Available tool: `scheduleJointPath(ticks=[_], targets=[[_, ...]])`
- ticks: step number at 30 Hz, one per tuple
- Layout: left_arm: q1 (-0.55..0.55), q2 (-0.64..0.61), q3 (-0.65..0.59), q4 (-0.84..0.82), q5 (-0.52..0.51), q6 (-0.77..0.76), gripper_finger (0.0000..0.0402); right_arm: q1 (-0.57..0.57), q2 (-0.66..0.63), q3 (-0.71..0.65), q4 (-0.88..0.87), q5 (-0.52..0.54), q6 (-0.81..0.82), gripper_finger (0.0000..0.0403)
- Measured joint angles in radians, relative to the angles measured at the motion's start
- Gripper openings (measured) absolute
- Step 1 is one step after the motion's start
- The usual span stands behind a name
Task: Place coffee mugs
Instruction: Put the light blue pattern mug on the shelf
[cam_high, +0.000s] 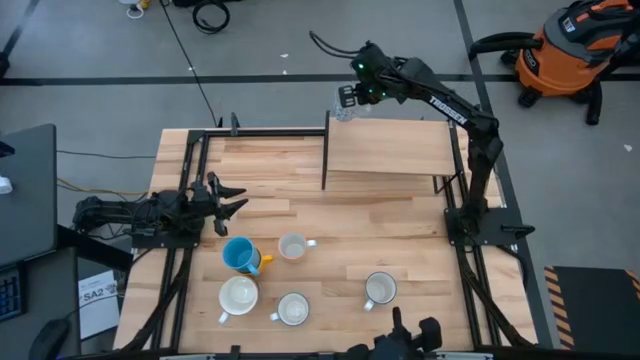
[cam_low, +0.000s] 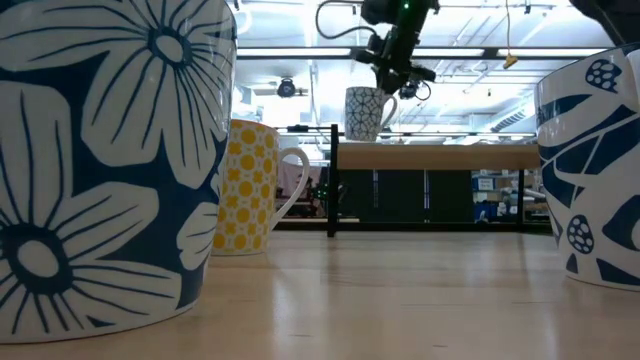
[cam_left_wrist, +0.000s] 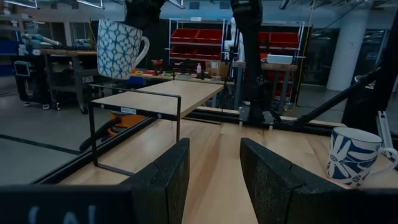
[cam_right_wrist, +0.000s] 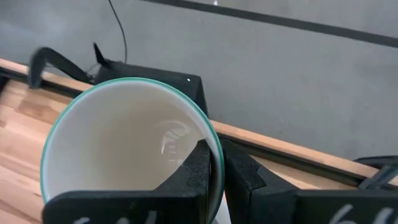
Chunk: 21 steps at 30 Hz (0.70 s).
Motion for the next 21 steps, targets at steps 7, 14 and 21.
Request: scheduleJointPath(ticks=[7,14,21], targets=[[0.0,0.0,0.0,-0.001,-0.002,0.0,0.0149,0.0,0.03,0.0,-0.013,-0.009,0.022,0.003],[0.0,0.0,0.0,-0.003,-0.002,0.0,0.0149,0.004,0.061,0.0,-0.027,-0.054,0.018,0.003],[0.0,0.0,0.0,-0.007,-0.003,0.0,0.0149,0.003,0.067,0.0,-0.03,-0.058,0.017,0.003]])
